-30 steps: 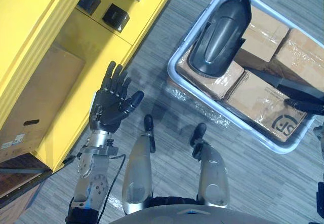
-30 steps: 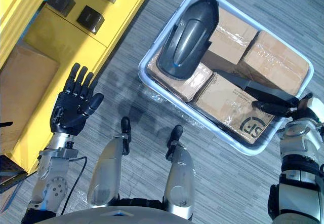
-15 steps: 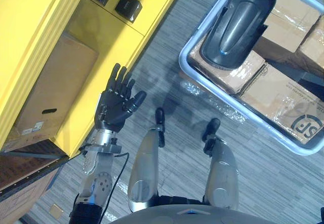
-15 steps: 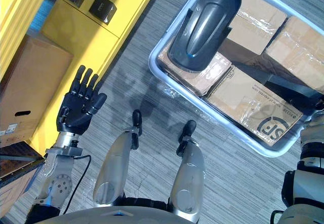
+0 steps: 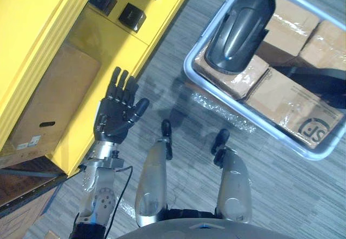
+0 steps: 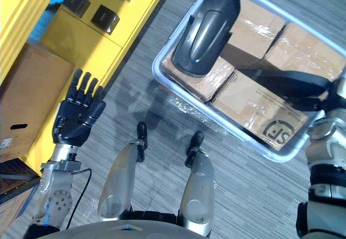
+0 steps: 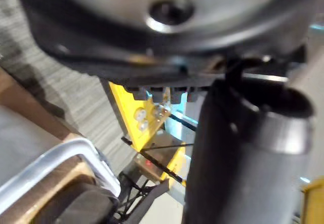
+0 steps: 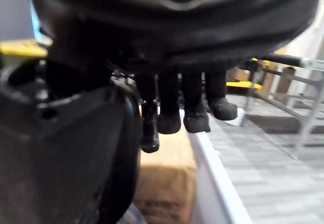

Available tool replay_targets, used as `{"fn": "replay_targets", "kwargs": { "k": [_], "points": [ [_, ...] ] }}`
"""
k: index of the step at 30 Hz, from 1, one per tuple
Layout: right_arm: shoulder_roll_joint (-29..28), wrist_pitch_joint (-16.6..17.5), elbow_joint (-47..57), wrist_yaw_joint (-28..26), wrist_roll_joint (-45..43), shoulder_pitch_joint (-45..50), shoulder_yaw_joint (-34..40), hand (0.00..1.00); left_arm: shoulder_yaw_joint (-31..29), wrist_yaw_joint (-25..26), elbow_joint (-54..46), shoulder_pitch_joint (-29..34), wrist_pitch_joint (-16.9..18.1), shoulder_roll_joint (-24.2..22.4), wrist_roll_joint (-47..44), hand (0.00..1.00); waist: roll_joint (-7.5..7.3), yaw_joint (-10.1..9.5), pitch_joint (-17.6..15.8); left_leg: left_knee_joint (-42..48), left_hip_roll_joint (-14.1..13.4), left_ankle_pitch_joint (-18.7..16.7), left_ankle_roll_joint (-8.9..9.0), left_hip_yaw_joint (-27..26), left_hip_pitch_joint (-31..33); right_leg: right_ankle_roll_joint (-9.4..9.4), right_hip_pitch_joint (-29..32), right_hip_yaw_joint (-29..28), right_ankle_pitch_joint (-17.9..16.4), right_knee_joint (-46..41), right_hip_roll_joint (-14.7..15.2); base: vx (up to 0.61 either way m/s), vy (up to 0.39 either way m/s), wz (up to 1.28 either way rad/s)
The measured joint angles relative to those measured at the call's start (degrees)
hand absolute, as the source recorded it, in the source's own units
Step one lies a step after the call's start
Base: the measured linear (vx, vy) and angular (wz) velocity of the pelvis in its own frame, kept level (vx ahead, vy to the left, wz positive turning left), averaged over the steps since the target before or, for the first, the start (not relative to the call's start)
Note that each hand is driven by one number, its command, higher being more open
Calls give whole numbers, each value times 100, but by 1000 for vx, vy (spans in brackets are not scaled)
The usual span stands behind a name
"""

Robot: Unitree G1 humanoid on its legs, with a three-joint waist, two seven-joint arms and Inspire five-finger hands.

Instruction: Walk over and take three plastic housings, then place them on the shelf

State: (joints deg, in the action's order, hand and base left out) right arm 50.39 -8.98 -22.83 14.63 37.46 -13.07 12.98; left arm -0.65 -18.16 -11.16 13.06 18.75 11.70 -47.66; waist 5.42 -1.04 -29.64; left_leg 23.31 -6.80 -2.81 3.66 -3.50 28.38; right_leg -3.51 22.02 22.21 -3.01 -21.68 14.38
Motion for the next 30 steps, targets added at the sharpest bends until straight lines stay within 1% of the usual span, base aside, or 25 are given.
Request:
{"fn": "replay_targets", "kwargs": {
  "k": [2, 3, 4, 5, 6, 8, 9, 10, 11, 13, 14, 16, 18, 19, 20, 22, 24, 26, 27, 29, 30],
  "points": [
    [-232, 408, 926, 171, 66, 381, 146, 0, -40, -42, -448, 212, -19, -40, -1, 100, -175, 23, -6, -161, -85, 15, 27, -68, -274, -41, -278, -19, 38, 240, -118, 25, -26, -12],
    [-337, 497, 1123, 196, 162, 466, 195, 0, -41, -67, -557, 272, -31, -52, 0, 100, -239, 29, -1, -189, -100, 27, 24, -69, -362, -52, -371, -18, 55, 305, -152, 72, -30, -6],
    [-546, 671, 1397, 227, 445, 620, 274, 0, -39, -88, -730, 366, -97, -55, 2, 100, -378, 24, 16, -259, -145, 59, 78, -85, -569, -72, -599, -9, 111, 422, -204, 108, -38, -3],
    [-691, 879, 1533, 286, 560, 747, 288, 0, -40, -104, -823, 431, -169, -52, 2, 100, -521, 11, 68, -336, -173, 53, 93, -108, -780, -67, -840, 10, 141, 558, -260, 124, -41, -5],
    [-765, 974, 1566, 319, 588, 802, 293, 0, -40, -113, -856, 472, -194, -52, 2, 100, -606, 5, 129, -402, -172, 50, 99, -133, -869, -79, -921, 23, 156, 628, -273, 174, -35, -5],
    [-1062, 1222, 1636, 371, 724, 1009, 477, 0, -31, -152, -921, 569, -318, -50, 8, 100, -897, 1, 440, -627, -169, 55, 115, -203, -1115, -108, -1174, 63, 225, 919, -320, 175, -17, -4],
    [-1108, 1260, 1636, 378, 725, 1050, 517, 0, -34, -163, -921, 568, -355, -51, 8, 100, -961, 1, 517, -667, -170, 55, 115, -227, -1167, -120, -1236, 70, 247, 995, -326, 167, -1, -4],
    [-1176, 1328, 1635, 379, 726, 1134, 623, 0, -30, -193, -926, 565, -421, -49, 14, 100, -1051, 0, 662, -727, -170, 55, 115, -269, -1279, -155, -1374, 71, 295, 1162, -337, 163, 9, -5],
    [-1214, 1356, 1635, 388, 728, 1172, 667, 0, -29, -204, -933, 570, -452, -50, 26, 100, -1098, 1, 747, -782, -159, 55, 115, -300, -1346, -163, -1447, 71, 326, 1251, -339, 144, 24, -8],
    [-1239, 1454, 1626, 439, 741, 1253, 707, 0, -22, -275, -989, 567, -519, -51, 33, 100, -1207, 12, 978, -969, -111, 53, 113, -421, -1674, -212, -1783, 66, 439, 1578, -343, 128, 34, -11],
    [-1239, 1487, 1626, 449, 783, 1274, 716, 0, -16, -302, -995, 562, -528, -51, 35, 100, -1219, 27, 1056, -1012, -93, 52, 112, -435, -1730, -226, -1849, 65, 464, 1651, -342, 106, 32, -7],
    [-1240, 1603, 1619, 459, 948, 1346, 729, 0, 16, -387, -1155, 536, -609, -54, 41, 100, -1227, 61, 1332, -1190, -63, 50, 114, -517, -1929, -266, -2004, 53, 538, 1822, -340, 82, 28, -10],
    [-1242, 1631, 1605, 459, 950, 1376, 730, 0, 31, -473, -1262, 517, -665, -54, 42, 100, -1223, 54, 1411, -1267, -58, 43, 124, -573, -2075, -289, -2112, 20, 559, 1887, -343, 33, 19, -14],
    [-1242, 1684, 1556, 458, 949, 1401, 730, 0, 64, -523, -1291, 502, -723, -57, 57, 100, -1216, 60, 1534, -1313, -55, 39, 128, -615, -2137, -294, -2129, -20, 562, 1890, -342, 11, 13, -15],
    [-1242, 1751, 1475, 457, 949, 1405, 730, 100, 98, -542, -1302, 480, -778, -57, 82, 100, -1217, 75, 1627, -1384, -56, 39, 128, -661, -2225, -305, -2155, -45, 569, 1891, -342, 7, 13, -15],
    [-1243, 1827, 1367, 447, 948, 1441, 731, 100, 197, -568, -1302, 463, -836, -57, 98, 100, -1220, 97, 1737, -1461, -55, 35, 133, -715, -2349, -314, -2222, -78, 575, 1893, -340, -14, 13, -13],
    [-1288, 1842, 1323, 389, 931, 1471, 731, 100, 268, -578, -1300, 468, -969, -56, 109, 100, -1221, 121, 1887, -1502, -53, 31, 139, -747, -2392, -321, -2231, -107, 579, 1894, -338, -36, 11, -11],
    [-1418, 1849, 1201, 220, 905, 1470, 732, 100, 311, -577, -1295, 460, -1194, -64, 112, 100, -1228, 125, 2017, -1600, -51, 34, 141, -795, -2483, -323, -2258, -148, 580, 1902, -341, -62, 2, -11],
    [-1478, 1837, 1165, 179, 899, 1471, 732, 100, 311, -576, -1292, 464, -1253, -69, 116, 100, -1226, 125, 2027, -1620, -51, 41, 141, -795, -2502, -323, -2288, -147, 580, 1906, -342, -64, -3, -3],
    [-1685, 1703, 1076, -110, 697, 1503, 725, 100, 310, -577, -1277, 477, -1411, -77, 127, 100, -1206, 119, 2085, -1761, -26, 70, 136, -795, -2552, -345, -2320, -115, 600, 1990, -343, -64, -6, 4],
    [-1727, 1671, 1042, -177, 651, 1503, 725, 100, 319, -578, -1251, 476, -1418, -83, 128, 100, -1188, 120, 2094, -1809, -23, 96, 125, -799, -2552, -366, -2317, -94, 616, 2008, -342, -73, -7, 11]
  ]
}}
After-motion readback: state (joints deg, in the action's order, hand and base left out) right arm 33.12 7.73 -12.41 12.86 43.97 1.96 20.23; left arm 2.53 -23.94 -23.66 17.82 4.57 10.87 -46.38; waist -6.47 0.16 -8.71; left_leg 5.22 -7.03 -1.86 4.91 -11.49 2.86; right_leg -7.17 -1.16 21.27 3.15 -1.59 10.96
